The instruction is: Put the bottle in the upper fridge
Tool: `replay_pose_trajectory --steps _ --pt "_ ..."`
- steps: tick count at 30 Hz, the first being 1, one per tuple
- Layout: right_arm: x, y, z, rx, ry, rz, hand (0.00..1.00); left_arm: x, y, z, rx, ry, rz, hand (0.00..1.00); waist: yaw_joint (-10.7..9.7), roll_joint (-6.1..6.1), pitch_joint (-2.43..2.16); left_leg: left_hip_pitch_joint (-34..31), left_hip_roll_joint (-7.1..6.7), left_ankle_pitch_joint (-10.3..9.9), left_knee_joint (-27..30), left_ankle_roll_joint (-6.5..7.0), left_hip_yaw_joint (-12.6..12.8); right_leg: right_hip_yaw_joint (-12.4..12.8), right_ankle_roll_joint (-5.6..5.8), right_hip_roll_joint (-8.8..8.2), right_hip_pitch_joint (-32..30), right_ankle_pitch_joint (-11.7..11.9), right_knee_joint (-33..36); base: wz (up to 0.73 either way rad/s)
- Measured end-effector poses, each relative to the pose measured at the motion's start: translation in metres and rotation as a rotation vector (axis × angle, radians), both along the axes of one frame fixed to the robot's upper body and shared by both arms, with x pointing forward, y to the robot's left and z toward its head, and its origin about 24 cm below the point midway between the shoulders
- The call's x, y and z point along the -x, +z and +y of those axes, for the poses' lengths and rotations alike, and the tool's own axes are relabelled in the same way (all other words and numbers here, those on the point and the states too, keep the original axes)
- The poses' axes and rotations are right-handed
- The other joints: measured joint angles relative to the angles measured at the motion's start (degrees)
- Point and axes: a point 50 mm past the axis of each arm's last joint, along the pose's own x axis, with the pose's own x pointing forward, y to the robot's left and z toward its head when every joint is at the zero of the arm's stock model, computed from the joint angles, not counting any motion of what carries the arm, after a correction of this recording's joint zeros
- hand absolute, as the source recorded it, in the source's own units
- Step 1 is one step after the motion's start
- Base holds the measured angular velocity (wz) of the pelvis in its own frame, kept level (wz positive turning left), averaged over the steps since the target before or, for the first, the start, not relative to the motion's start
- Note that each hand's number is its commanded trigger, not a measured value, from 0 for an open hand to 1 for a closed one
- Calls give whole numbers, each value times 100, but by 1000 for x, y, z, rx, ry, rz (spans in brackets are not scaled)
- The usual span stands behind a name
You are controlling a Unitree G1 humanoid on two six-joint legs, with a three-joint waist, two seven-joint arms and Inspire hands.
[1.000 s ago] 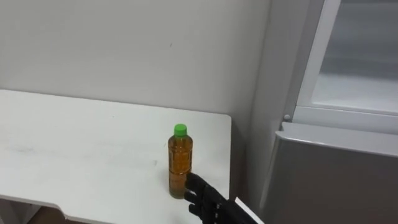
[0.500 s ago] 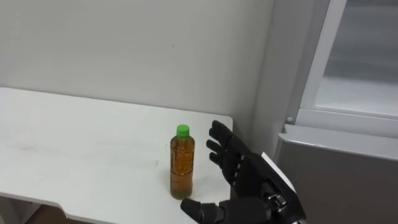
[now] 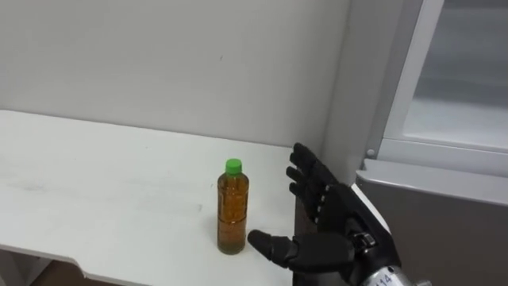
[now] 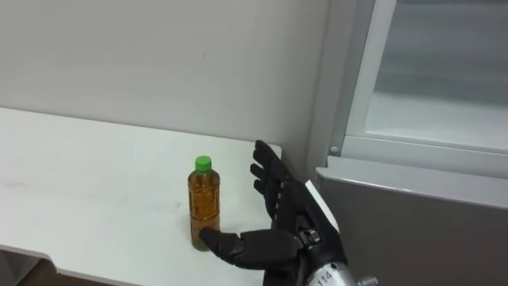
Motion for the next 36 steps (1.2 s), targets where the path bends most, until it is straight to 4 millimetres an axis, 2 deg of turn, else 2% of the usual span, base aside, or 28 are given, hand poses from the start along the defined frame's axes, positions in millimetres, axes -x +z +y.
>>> replay_pose_trajectory --steps 5,10,14,19,29,36 --pt "-2 2 -1 -18 -29 1 0 1 0 1 -5 5 6 0 37 -14 12 51 -2 0 15 0 -22 -24 0 -2 56 0 -1 2" --pt "-6 -8 -4 -36 -50 56 0 -3 0 0 -7 -8 1 0 109 -13 56 28 -3 -1 3 0 -67 -31 1 -2 54 -1 -4 0" --pt "-12 -12 -4 -28 -63 73 0 -5 1 0 -17 -38 1 0 154 -21 54 -72 -9 4 38 -5 -136 -100 1 -1 -6 -1 -3 8" --pt "-30 -11 -4 7 -77 85 0 -9 2 0 -26 -54 -7 0 176 -36 48 -101 -16 7 108 -8 -223 -184 1 2 9 -1 -3 11" --pt "-36 -32 -12 29 -148 178 0 -14 2 0 -28 -23 -19 0 320 -118 76 -170 -66 13 120 3 -418 -246 1 -21 9 -1 -11 9" --pt "-46 -24 -11 22 -169 166 0 -17 2 1 -34 -17 -15 0 336 -116 77 -193 -79 15 122 5 -477 -338 2 -27 12 -1 -11 5"
